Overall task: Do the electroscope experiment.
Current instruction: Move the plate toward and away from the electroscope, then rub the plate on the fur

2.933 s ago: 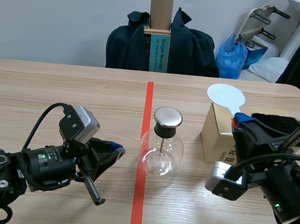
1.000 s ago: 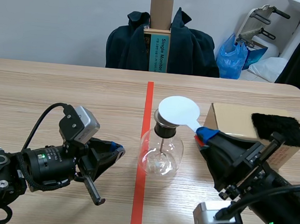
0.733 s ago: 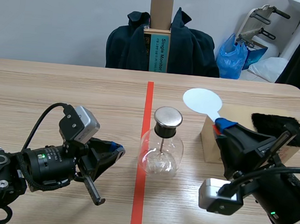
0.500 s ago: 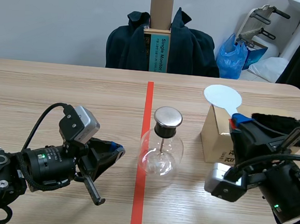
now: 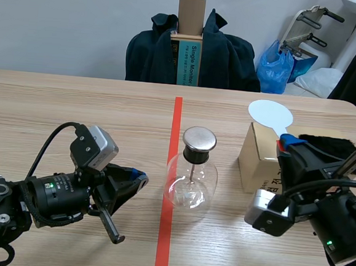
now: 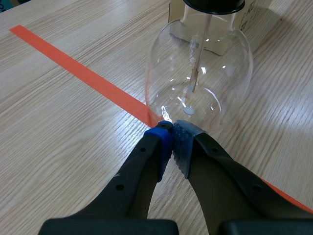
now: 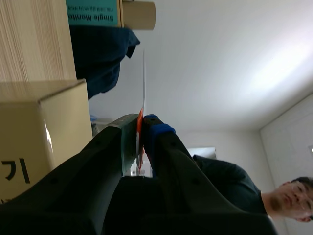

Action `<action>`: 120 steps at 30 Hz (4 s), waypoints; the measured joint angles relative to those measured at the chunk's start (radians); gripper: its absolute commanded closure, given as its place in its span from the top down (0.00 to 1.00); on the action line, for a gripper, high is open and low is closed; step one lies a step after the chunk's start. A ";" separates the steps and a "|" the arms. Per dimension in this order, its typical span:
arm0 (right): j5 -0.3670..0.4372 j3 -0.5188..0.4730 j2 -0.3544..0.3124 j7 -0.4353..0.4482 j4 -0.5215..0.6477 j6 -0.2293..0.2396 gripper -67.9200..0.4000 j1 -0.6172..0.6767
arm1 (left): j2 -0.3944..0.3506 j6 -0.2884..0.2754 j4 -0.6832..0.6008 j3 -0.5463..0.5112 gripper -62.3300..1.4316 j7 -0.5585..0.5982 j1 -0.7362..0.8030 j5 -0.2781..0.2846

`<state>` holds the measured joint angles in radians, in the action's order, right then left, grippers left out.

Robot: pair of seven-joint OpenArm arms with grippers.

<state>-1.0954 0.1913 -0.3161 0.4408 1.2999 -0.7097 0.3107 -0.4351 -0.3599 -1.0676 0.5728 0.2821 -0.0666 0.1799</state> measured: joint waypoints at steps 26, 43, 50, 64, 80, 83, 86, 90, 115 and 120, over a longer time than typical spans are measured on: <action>-0.008 0.000 0.000 0.452 0.000 0.000 0.02 0.000 | 0.000 0.000 0.000 0.000 0.05 0.000 0.000 0.000; -0.008 0.000 0.000 0.468 0.000 0.000 0.02 0.000 | 0.000 0.000 0.000 0.000 0.05 0.000 0.000 0.000; -0.009 0.000 0.000 0.422 0.000 0.000 0.02 0.000 | 0.000 0.000 0.000 0.000 0.05 0.000 0.000 0.000; -0.008 -0.003 0.000 0.042 0.000 0.000 0.02 0.000 | 0.000 0.000 0.000 0.000 0.05 0.000 0.000 0.000; 0.156 -0.142 -0.085 -0.032 0.104 -0.001 0.02 0.069 | 0.000 0.000 0.000 0.000 0.05 0.000 0.000 0.000; 0.210 -0.171 -0.119 -0.032 0.174 -0.001 0.02 0.104 | 0.000 0.000 0.000 0.000 0.05 0.000 0.000 0.000; 0.255 -0.208 -0.137 -0.031 0.235 -0.001 0.02 0.135 | 0.000 0.000 0.000 0.000 0.05 0.000 0.000 0.000; 0.284 -0.269 -0.141 -0.031 0.299 -0.001 0.02 0.164 | 0.000 0.000 0.000 0.000 0.05 0.000 0.000 0.000; 0.393 -0.519 -0.074 -0.017 0.329 0.004 0.02 0.179 | -0.249 -0.037 -0.722 -0.564 0.29 0.006 0.759 0.079; 0.393 -0.519 -0.075 -0.016 0.329 0.015 0.02 0.178 | -0.246 -0.053 -0.711 -0.568 1.00 0.010 0.733 0.077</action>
<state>-0.7021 -0.3279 -0.3908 0.4244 1.6287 -0.6945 0.4889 -0.6815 -0.4126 -1.7786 0.0044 0.2924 0.6662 0.2569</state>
